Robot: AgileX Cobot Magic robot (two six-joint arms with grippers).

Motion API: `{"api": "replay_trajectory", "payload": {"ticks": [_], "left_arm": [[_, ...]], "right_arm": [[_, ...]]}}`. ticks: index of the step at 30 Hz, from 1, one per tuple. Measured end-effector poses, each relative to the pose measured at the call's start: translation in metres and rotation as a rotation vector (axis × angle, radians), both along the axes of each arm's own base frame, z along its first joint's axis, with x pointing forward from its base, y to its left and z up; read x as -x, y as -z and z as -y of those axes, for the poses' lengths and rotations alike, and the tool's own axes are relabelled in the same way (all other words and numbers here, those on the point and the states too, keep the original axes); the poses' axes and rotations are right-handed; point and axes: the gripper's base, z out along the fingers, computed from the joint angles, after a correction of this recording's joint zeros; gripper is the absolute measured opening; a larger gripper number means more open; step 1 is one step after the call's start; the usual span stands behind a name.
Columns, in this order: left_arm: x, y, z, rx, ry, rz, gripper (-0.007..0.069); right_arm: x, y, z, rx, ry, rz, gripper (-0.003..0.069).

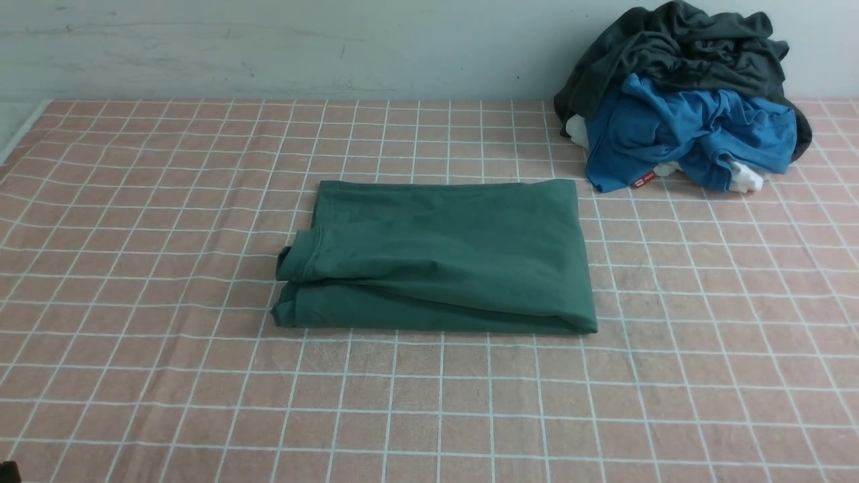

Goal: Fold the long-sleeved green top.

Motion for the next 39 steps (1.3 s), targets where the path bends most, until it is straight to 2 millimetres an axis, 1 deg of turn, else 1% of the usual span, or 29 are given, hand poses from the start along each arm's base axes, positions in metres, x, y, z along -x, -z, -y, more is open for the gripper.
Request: {"api": "replay_trajectory", "payload": {"ticks": [10, 39], "left_arm": [[0.0001, 0.0001, 0.0031, -0.026, 0.031, -0.003, -0.0004], [0.0001, 0.0001, 0.0033, -0.024, 0.032, -0.003, -0.0003]], "right_arm": [[0.0, 0.0, 0.0, 0.0, 0.0, 0.0, -0.0013], [0.0, 0.0, 0.0, 0.0, 0.0, 0.0, -0.0013]]}}
